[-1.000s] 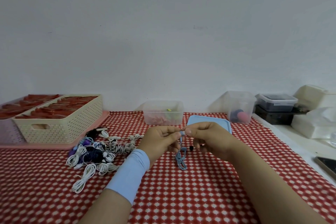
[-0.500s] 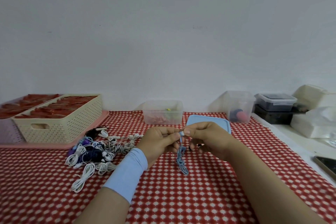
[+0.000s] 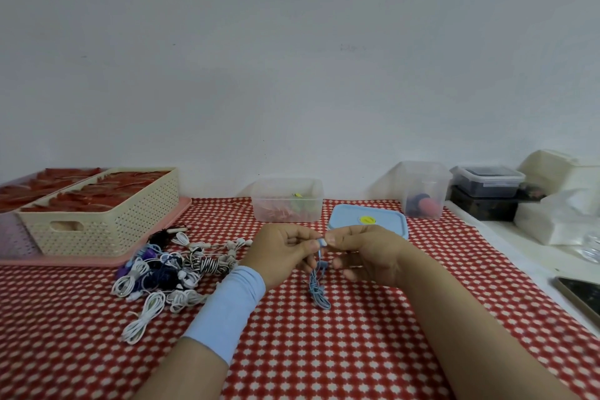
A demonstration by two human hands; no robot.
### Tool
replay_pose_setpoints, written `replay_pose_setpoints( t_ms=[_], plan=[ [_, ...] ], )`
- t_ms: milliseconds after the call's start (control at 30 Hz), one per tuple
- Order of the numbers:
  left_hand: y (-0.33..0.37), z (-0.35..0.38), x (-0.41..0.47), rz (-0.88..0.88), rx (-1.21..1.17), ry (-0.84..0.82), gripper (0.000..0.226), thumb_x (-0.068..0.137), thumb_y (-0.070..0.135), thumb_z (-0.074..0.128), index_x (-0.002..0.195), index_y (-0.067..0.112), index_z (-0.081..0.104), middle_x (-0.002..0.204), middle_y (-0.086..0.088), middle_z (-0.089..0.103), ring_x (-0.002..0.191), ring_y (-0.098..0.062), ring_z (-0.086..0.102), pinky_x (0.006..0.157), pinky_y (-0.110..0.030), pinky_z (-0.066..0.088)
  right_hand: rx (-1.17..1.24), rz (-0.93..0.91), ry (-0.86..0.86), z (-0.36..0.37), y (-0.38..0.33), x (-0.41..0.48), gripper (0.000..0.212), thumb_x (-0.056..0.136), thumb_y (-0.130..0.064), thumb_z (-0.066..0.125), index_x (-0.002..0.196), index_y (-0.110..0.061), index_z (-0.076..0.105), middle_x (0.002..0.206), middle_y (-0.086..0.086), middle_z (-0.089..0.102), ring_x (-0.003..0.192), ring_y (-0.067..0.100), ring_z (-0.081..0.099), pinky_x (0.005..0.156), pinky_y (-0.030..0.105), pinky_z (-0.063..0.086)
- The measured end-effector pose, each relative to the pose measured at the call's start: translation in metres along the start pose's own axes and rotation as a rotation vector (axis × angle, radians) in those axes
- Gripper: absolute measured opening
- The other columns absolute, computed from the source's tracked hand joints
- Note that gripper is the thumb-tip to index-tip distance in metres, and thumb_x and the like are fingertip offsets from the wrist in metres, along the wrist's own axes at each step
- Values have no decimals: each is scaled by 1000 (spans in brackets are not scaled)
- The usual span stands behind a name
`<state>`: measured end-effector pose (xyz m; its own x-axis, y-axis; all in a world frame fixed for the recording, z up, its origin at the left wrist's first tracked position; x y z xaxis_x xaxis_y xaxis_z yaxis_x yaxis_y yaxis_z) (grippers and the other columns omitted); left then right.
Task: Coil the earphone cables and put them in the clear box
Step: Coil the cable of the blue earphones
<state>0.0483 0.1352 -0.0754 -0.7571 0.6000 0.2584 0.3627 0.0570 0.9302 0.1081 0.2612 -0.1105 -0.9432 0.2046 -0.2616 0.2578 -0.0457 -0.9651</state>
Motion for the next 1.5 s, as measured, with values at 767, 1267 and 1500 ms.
replay_pose_setpoints(
  t_ms=[767,1267,1500],
  plan=[
    [5,-11,2,72,175,177,8,87,17,72,91,24,75,87,12,73,81,4,67,76,-14,55,-130,-353,156,-13,-33,-5,16,82,-14,81,98,-12,76,82,7,77,60,17,68,55,31,57],
    [7,-15,-3,30,97,148,8,89,14,70,95,13,75,74,3,72,41,-3,52,48,-16,45,-239,-422,108,-6,-42,-13,10,87,-17,76,96,-14,81,89,4,79,64,15,68,58,31,56],
    [8,-15,-3,32,74,130,8,90,14,68,94,14,76,49,8,61,42,-6,50,54,-18,48,-247,-517,138,-8,-49,-15,8,83,-14,79,90,-13,82,82,9,78,63,22,67,51,27,53]
  ],
)
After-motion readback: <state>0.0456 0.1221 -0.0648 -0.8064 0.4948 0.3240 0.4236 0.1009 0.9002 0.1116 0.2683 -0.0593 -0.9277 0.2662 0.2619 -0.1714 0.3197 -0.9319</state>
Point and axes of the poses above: each hand's wrist, its own x-axis towards the middle knuckle, its own z-axis out of the palm, y = z × x, the point moved 10 cm from there along x, towards the middle knuckle
